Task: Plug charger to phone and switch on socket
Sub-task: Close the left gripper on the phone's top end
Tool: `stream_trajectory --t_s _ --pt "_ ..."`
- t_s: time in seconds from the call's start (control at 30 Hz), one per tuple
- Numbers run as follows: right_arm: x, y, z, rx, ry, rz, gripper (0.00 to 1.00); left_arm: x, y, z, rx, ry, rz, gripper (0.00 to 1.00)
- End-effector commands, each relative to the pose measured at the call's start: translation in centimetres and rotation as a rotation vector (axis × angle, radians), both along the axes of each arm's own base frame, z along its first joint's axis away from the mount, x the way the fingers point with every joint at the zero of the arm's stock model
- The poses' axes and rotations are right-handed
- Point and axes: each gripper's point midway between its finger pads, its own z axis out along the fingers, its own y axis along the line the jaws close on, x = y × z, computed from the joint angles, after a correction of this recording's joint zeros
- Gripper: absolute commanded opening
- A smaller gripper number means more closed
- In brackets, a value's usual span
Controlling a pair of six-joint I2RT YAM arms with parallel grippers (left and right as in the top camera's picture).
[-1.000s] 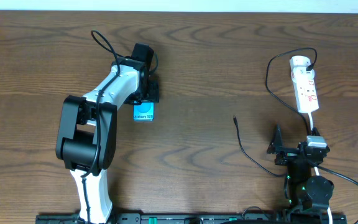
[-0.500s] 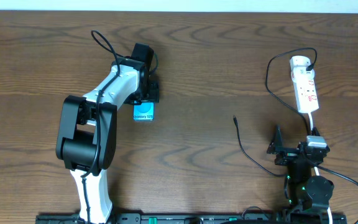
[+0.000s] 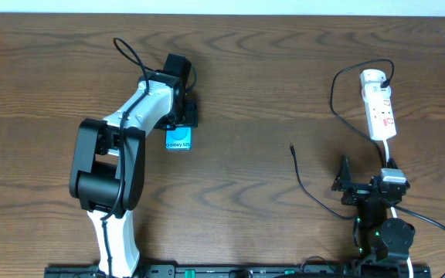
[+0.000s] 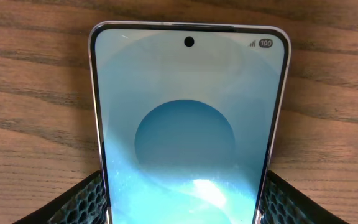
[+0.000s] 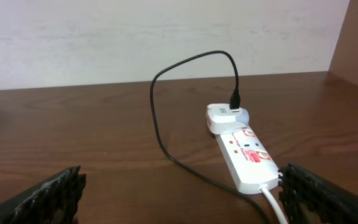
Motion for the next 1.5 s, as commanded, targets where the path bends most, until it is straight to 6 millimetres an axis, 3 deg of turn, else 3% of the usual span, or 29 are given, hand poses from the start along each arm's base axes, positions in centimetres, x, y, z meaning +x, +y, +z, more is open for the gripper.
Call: stream_trajectory --t_s 0.0,0.47,0.87,0.97,1.47 --pt "-0.02 -0.01 -0.10 0.014 0.002 0.000 0.99 -0.50 0.31 -0.65 0.007 0.020 0.008 0.60" --pt "-0.02 -0.01 -0.10 0.014 0.002 0.000 0.99 -0.46 0.30 -0.63 0.006 0.018 0.008 0.42" --pt "-0.02 -0.01 -0.10 0.014 0.002 0.000 0.99 -0.27 0.26 -0.61 0.004 0.010 0.008 0.19" --pt "-0.02 -0.01 -0.10 0.014 0.002 0.000 0.99 -0.23 0.25 -0.62 0.004 0.009 0.008 0.08" --pt "-0.02 -0.01 -0.09 0.014 0.001 0.001 0.99 -0.21 0.23 -0.59 0.003 0.008 0.009 0.07"
